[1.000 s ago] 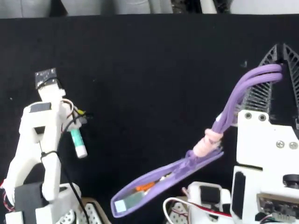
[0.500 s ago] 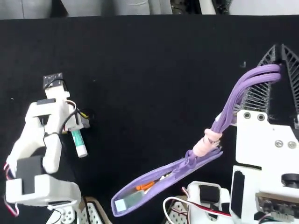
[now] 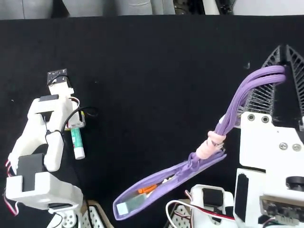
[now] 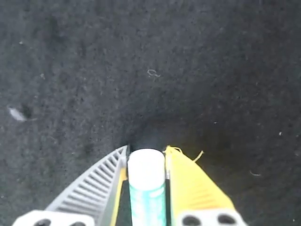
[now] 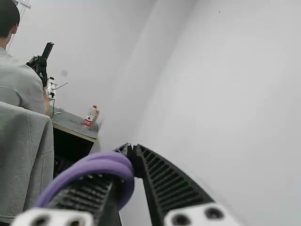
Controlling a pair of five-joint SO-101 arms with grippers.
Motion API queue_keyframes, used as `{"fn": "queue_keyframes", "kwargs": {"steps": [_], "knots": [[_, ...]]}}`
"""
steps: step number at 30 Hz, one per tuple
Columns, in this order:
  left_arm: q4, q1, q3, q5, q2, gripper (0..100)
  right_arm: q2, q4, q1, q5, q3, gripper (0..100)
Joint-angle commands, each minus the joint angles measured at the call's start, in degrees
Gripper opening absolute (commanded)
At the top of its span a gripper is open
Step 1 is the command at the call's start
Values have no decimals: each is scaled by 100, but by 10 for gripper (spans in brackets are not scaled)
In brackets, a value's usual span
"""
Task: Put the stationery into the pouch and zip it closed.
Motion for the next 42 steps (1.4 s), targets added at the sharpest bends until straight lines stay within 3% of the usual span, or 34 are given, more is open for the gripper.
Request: {"fn": "queue_keyframes", "kwargs": {"steps": [1,8,20,26,31,42], "knots": [[18,-22,-145,9,-536,29,127,-114,70,18,-145,11],[501,699,189,440,-3358,29,154,-123,70,18,-145,11],[519,2352,1903,914,-10567,29,163,-123,44,9,-136,11],[527,2642,1473,1705,-10242,29,163,-114,44,9,-136,11],[563,3574,936,1714,-10567,29,171,-105,44,9,-136,11],[2620,5842,-1710,1697,-10541,29,163,-79,44,9,-136,11]]}}
